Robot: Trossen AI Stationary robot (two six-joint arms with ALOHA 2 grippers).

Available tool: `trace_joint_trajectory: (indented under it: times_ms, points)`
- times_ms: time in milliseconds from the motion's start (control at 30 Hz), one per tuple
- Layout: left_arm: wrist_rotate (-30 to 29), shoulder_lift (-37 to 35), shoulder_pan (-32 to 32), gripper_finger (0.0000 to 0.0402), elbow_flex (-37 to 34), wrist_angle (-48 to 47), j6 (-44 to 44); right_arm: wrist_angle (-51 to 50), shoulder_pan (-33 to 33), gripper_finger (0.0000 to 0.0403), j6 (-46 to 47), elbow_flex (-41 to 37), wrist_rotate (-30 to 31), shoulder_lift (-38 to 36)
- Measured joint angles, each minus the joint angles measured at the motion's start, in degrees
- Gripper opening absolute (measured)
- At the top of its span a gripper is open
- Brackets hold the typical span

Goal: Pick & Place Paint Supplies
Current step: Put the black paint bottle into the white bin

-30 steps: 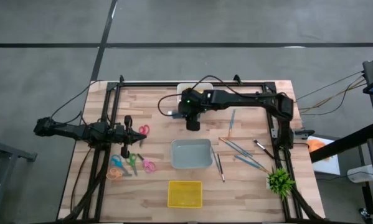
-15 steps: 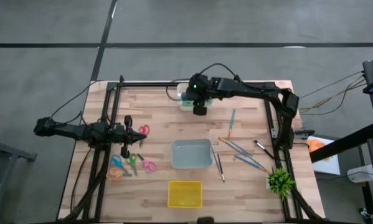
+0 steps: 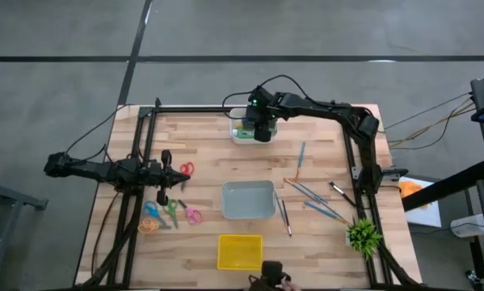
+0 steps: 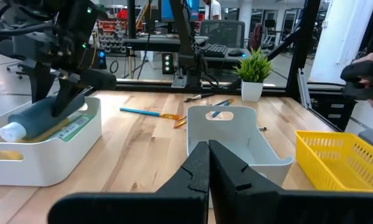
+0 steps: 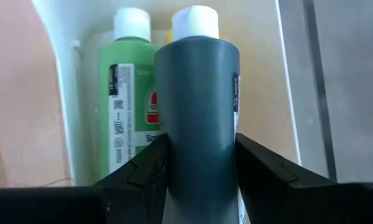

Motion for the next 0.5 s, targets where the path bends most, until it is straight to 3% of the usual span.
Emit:
trace_joint_trajectory:
  times_ms: [500]
  points:
    - [0.0,0.0,0.0,0.0000,0.0,0.0,0.0,1.5,0.3,0.0153,0.7,0.0,-6.4,0.0]
